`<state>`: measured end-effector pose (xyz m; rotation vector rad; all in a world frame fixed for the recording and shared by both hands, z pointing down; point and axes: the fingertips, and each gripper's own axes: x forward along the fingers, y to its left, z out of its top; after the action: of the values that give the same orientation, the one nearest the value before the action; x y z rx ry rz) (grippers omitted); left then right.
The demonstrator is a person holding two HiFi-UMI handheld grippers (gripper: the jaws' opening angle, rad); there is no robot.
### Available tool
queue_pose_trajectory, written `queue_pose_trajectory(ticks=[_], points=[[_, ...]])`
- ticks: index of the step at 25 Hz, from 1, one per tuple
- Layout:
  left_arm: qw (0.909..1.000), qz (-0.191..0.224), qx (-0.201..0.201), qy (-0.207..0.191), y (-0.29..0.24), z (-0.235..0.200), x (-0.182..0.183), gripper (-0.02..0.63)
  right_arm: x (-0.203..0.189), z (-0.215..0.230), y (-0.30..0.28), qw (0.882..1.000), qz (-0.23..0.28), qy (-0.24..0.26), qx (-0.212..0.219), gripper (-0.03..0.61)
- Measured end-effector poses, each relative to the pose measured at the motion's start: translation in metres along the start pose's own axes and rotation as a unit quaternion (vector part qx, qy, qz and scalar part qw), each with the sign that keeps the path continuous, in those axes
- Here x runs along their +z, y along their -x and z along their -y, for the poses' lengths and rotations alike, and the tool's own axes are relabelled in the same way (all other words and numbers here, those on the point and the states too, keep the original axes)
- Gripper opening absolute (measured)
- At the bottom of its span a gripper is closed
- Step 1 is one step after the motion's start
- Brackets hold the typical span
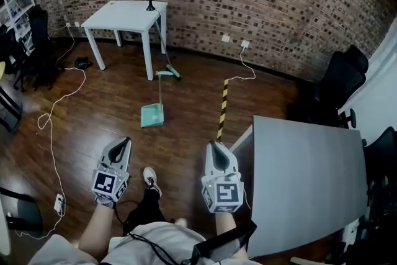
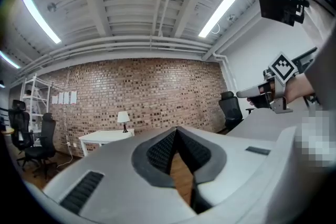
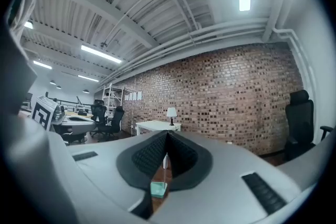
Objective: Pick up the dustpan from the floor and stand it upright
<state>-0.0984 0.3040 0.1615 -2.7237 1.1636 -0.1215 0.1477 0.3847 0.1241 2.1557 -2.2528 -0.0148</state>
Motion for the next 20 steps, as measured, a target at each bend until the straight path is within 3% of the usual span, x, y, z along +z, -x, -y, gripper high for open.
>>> queue_pose_trajectory(ticks=[9, 20], points=[[0.9999, -0.008, -0.006, -0.003, 0.073, 0.057, 0.023, 0.011, 0.01, -0.023, 0.087, 1.0, 0.004, -0.026, 0.005, -0.017], [0.9999, 0.009, -0.011, -0.001, 0.086, 0.051, 0.04, 0.011, 0.033, -0.046, 0.099, 1.0, 0.014, -0.008, 0.002, -0.017]])
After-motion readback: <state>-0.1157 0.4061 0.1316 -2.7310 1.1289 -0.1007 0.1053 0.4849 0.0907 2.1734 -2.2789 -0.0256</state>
